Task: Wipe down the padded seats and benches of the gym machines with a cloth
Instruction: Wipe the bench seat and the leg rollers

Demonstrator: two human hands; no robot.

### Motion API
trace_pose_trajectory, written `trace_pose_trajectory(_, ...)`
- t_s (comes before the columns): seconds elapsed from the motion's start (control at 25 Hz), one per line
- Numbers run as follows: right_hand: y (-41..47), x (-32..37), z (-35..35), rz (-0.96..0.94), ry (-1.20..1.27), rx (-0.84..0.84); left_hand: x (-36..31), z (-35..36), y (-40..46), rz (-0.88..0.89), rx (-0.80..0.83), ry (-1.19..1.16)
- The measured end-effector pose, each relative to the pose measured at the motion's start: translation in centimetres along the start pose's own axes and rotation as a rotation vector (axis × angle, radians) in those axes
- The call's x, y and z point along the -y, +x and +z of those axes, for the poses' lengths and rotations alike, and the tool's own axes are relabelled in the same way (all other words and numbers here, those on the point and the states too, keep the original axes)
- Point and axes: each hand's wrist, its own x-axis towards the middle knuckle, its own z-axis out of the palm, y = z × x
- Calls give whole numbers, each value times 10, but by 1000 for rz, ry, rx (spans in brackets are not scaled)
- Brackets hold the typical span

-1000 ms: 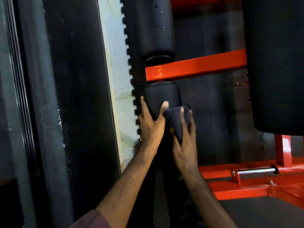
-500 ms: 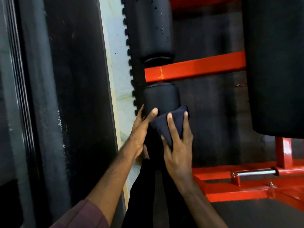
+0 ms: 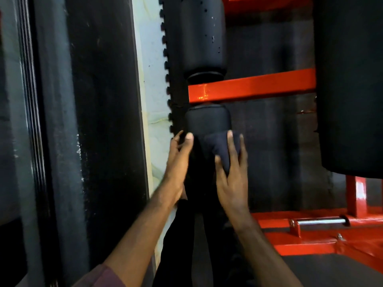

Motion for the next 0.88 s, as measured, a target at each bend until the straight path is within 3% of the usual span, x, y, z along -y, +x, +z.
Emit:
trace_pose_trajectory(0.16,80,25,5,-1,-51,-56,4,-11,12,-138,182,-240)
trace_pose_trajectory(0.28,36,18,4,-52,-112,-50,9,-1,7,-179,222,-269)
trace_pose_trajectory(0.4,-24,0,3,-94,-158,30,4,0,3,-167,108,-232)
trace_pose_trajectory(0.6,68,15,2,44,-7,-6,2,17,-7,-36,-96,-150)
trace_pose_trajectory(0.76,27,2,3,49,92,-42,2,39,-18,66,-322,136)
trace_pose_trajectory(0.88,-23,-8,4,40,104,-14,-5,49,-28,43,-340,332)
